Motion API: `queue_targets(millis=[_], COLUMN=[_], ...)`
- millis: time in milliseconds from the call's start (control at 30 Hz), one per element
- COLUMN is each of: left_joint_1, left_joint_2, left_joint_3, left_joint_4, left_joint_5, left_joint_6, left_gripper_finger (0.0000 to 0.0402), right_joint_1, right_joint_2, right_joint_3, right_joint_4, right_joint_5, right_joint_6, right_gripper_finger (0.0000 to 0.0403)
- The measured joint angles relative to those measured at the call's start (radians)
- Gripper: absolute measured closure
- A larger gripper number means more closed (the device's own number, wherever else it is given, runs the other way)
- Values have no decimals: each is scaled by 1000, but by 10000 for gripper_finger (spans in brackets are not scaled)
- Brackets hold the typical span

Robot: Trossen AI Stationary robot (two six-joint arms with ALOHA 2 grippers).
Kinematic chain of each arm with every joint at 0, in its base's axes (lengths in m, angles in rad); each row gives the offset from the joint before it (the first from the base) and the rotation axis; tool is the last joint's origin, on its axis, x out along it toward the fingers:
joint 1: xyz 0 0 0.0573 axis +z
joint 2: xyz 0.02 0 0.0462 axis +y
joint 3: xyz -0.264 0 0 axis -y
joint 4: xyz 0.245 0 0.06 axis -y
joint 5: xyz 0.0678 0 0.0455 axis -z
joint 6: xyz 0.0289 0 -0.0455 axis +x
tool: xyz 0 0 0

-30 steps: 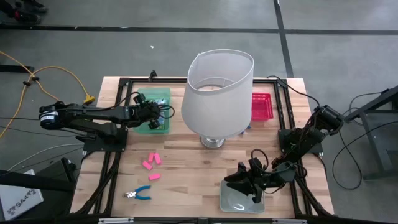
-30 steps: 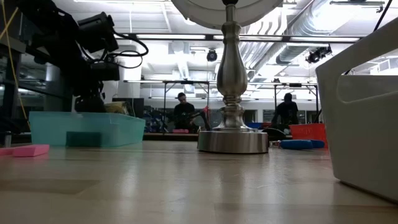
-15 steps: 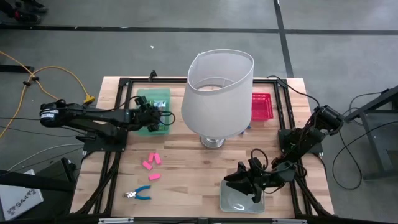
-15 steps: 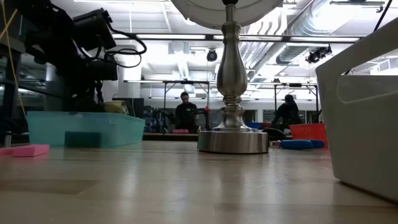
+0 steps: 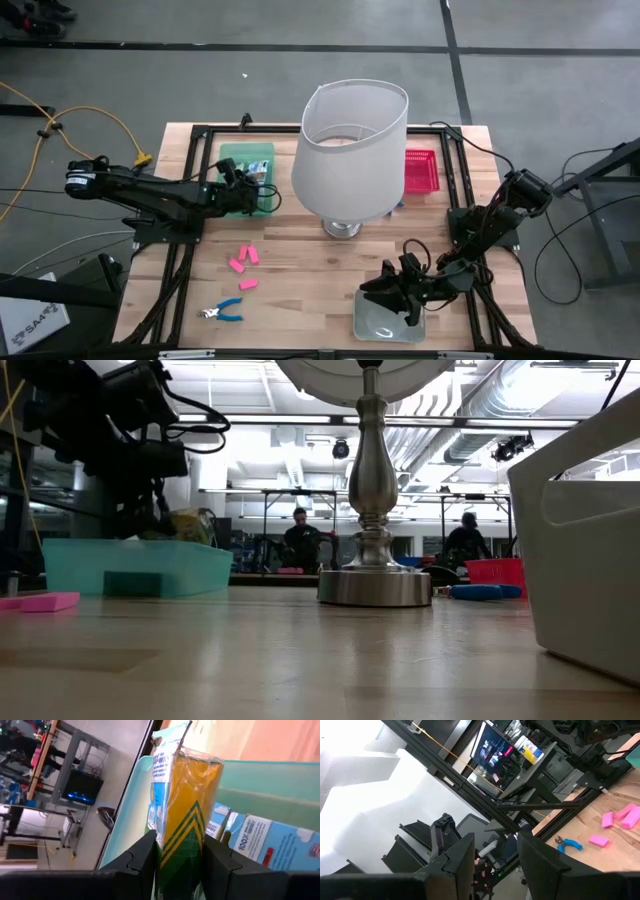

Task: Pick & Place School Supplies
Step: Put the yellow crayon box into the green bin, then put the blue hole puncher into the gray bin

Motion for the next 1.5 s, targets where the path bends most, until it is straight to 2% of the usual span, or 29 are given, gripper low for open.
queue_targets(millis=[200,333,533,700,1000,1500], left_joint_1=[24,61,116,126,73,-10], left_joint_2=[0,0,0,0,0,0], left_joint_3=[0,0,0,0,5,119], left_joint_4=[-2,-10,-30,-30,-31,-49], left_joint_5=[2,57,133,144,152,182], left_joint_6=[-60,-63,-61,-58,-68,-102], left_gripper_finger=[284,273,235,203,197,197], right_joint_1=[0,0,0,0,0,0], right_joint_2=[0,0,0,0,0,0], right_joint_3=[0,0,0,0,0,0], right_joint_4=[0,0,0,0,0,0], right_joint_5=[0,0,-1,-1,-1,0], right_joint_6=[0,0,0,0,0,0], right_gripper_finger=[262,262,262,262,262,262])
